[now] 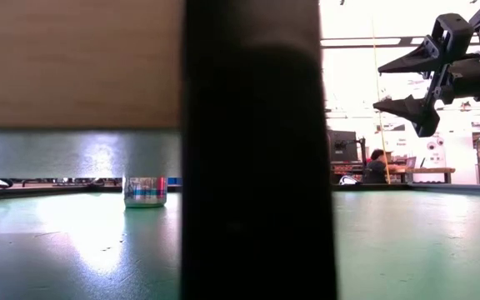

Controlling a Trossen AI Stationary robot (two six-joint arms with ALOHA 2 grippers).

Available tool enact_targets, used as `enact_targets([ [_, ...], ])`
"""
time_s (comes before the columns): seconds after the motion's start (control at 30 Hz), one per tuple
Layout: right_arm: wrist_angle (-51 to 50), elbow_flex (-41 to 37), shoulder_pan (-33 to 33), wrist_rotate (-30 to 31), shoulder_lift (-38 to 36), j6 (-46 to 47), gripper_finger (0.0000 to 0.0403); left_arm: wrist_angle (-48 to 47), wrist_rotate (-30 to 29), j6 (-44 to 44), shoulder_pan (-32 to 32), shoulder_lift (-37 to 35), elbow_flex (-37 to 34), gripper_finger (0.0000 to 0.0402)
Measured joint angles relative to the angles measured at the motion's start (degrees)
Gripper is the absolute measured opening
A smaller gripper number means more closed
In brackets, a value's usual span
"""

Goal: Place canned beverage on shelf
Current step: Put the blue soda can on the shelf aligned with the other blue soda can

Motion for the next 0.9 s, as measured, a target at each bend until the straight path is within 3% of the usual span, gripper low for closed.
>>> enact_targets([
  [0.27,0.0,0.0,0.0,0.0,0.0,0.0,0.0318,1.4,0.0,-2.6,3.4,0.3,-4.2,0.0263],
  [0.63,0.0,0.0,0.0,0.0,0.0,0.0,0.0318,3.0,-3.3,-2.3,3.8,0.6,-4.5,0.0372],
  [0.8,0.0,0.0,0.0,0.0,0.0,0.0,0.0318,6.9,-2.8,-3.1,4.8,0.7,-8.1,0.0378],
  [0.9,0.0,0.0,0.0,0.0,0.0,0.0,0.0318,7.6,0.4,-4.6,6.2,0.8,-10.1,0.0375],
])
